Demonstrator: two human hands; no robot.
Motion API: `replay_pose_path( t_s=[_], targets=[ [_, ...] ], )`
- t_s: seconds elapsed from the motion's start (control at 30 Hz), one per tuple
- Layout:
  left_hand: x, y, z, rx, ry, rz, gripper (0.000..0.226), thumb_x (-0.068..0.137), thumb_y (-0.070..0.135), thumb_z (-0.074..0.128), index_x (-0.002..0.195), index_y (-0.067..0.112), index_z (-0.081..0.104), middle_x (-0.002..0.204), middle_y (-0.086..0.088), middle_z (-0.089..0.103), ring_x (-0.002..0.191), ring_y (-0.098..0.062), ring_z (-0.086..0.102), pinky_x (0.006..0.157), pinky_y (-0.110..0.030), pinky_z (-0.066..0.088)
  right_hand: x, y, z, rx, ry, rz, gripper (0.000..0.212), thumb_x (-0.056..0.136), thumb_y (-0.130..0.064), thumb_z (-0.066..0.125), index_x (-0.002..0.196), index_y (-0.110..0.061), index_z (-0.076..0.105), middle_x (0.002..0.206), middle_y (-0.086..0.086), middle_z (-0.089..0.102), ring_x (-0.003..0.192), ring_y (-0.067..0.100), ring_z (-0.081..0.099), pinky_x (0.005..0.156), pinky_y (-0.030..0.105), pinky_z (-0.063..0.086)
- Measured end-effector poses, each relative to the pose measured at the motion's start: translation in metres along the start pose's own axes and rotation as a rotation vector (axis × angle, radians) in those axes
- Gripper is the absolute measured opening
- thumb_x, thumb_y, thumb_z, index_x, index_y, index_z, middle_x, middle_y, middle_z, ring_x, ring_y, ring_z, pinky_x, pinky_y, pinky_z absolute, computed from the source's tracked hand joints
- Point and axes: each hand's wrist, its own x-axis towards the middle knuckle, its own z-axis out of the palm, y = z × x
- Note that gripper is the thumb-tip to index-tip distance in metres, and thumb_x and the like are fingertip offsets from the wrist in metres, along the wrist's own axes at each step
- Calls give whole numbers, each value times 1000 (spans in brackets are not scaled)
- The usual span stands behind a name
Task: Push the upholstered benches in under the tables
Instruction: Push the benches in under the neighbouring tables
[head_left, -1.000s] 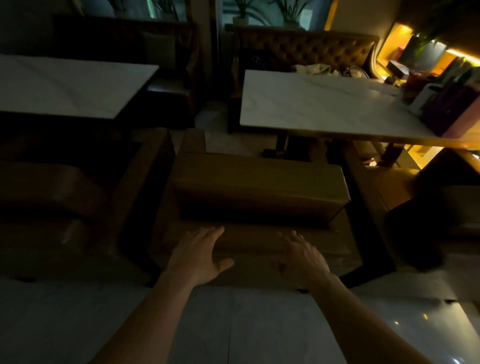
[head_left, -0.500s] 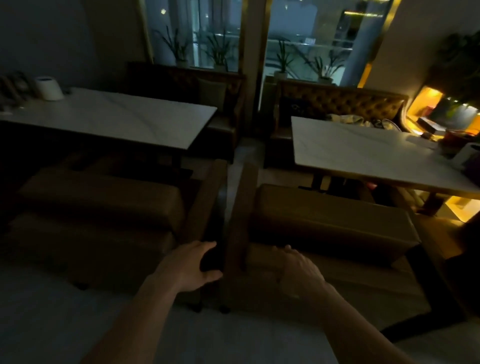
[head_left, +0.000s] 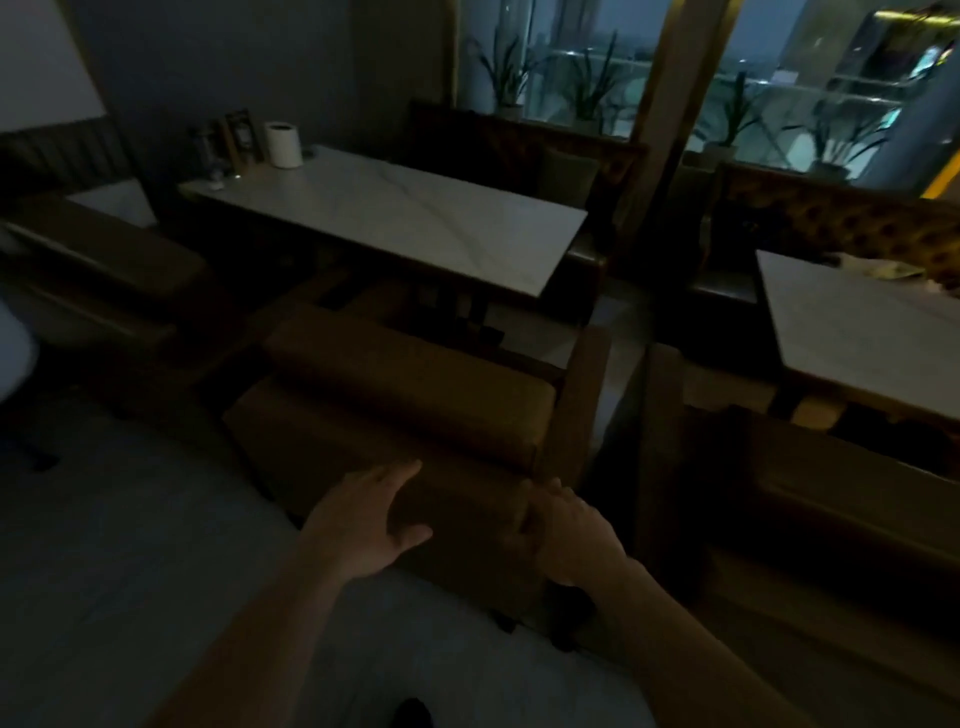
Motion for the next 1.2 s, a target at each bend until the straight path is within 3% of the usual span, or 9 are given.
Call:
replay_pose_path(
  t_s=[0.17,0.47,0.73,0.9,1.03,1.2],
  targets=[
    [43,-92,-19,9,30,-24,86,83,62,65,154,37,22,158,5,29,143,-21,28,113,-37,31,79,-54,32,17,-25,25,83,92,-67,49,158,-33,12,168,8,9,152,33,16,121,49,23],
    [142,-234,-54,107,-25,-50,86,81,52,72,153,30,30,157,-8,32,145,-27,27,114,-41,28,188,-122,76,38,-94,127,82,95,-45,57,159,-33,7,168,9,2,155,31,0,124,49,13],
    [232,-294,-40,264,-60,215,93,82,60,66,156,27,20,163,0,18,150,-23,11,120,-42,14,224,-133,116,-13,37,300,91,93,-54,57,159,-33,-1,167,13,-6,154,34,-8,124,53,8],
    [261,-326,-13,362,-75,339,92,84,60,62,157,29,14,164,-3,17,150,-26,11,120,-44,12,240,-144,150,11,107,422,97,89,-56,62,159,-35,-2,167,15,-8,152,41,-9,122,62,10],
    [268,-337,3,349,-52,404,84,87,50,65,156,29,21,162,-4,23,149,-30,15,119,-48,18,247,-151,160,-3,201,485,93,90,-56,61,158,-38,0,166,18,0,152,44,-3,120,65,13],
    [272,-336,4,342,7,408,73,87,39,69,151,26,36,155,-6,39,143,-34,29,112,-51,31,258,-159,156,-30,197,541,85,92,-53,60,157,-42,6,165,23,5,151,48,3,117,67,19]
  ],
)
